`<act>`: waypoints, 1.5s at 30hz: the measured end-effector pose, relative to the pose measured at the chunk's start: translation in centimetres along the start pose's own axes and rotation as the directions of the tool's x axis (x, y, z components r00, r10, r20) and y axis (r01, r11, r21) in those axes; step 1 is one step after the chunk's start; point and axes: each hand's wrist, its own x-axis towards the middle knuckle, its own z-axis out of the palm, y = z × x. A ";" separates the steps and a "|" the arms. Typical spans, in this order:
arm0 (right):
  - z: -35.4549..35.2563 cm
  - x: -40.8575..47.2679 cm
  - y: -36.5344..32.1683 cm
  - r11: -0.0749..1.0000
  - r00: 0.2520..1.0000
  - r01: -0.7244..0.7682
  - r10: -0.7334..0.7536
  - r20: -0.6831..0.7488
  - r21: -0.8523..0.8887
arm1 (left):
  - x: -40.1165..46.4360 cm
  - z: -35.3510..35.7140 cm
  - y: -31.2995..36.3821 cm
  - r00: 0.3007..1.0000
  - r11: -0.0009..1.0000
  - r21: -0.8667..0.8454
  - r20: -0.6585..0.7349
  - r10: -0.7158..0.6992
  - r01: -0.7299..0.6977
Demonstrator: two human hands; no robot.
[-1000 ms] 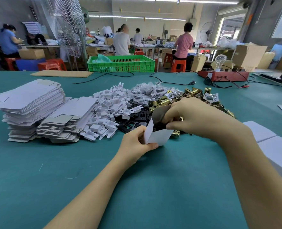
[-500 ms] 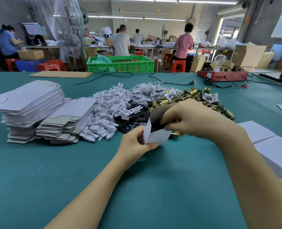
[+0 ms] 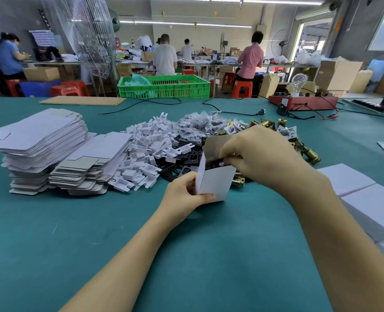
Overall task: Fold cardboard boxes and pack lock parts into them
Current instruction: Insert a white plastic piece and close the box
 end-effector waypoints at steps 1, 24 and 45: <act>0.0 0.0 0.2 1.000 0.999 -0.012 0.012 -0.030 0.004 | 0.0 0.0 0.0 1.000 1.000 -0.002 0.002 -0.002 0.002; 0.1 -0.3 2.8 0.950 0.985 -0.071 0.115 -0.131 0.305 | 0.3 0.0 -0.5 0.998 0.998 -0.008 0.032 0.062 -0.062; 6.1 0.2 6.1 0.737 0.901 -0.414 0.416 0.124 0.534 | 1.4 -1.1 -1.4 0.907 0.973 -0.231 -0.413 -0.081 -0.019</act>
